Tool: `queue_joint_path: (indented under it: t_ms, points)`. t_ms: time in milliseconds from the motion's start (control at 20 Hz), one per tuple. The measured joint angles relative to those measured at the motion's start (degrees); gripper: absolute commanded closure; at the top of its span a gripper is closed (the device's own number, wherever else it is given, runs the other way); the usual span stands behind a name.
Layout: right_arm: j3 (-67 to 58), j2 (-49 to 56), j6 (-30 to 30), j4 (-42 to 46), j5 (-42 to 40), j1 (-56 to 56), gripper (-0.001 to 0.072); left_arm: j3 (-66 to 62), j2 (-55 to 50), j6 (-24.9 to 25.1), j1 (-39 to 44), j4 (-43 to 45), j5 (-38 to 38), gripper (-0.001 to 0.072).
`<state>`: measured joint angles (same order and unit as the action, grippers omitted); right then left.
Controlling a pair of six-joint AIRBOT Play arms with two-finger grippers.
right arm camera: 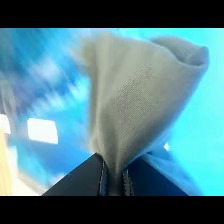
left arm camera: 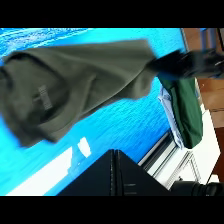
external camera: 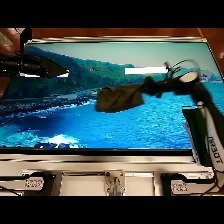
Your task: Fold the shirts.
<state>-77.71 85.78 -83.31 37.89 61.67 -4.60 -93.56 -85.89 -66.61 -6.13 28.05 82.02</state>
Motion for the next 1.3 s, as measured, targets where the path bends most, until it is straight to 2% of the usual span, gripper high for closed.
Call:
queue_joint_path:
  t_ms: [350, 650, 800, 1050, 1300]
  points:
    - [-15.5, -8.7, -7.5, 3.3, 16.7, -26.4, 0.0654, 0.0, 0.1, 0.1, 1.0, -0.2, 1.0, 0.0668]
    - [-18.7, -10.1, -8.2, 7.9, 23.7, -43.4, 0.0654, 0.0, 0.7, 0.1, 1.1, -0.2, 5.3, 0.0668]
    - [-18.9, -10.2, -7.2, 16.7, 26.8, -47.0, 0.0654, 0.0, 1.1, 0.0, 1.1, -0.2, 6.1, 0.0668]
    - [-18.6, -10.3, -4.6, 36.0, 34.2, -48.8, 0.0654, 0.0, 1.3, 0.0, 1.2, -0.2, 6.4, 0.0668]
    - [-11.8, -10.7, -3.9, 50.5, 39.3, -49.1, 0.0653, 0.0, 1.4, -0.1, 2.1, -0.2, 6.5, 0.0668]
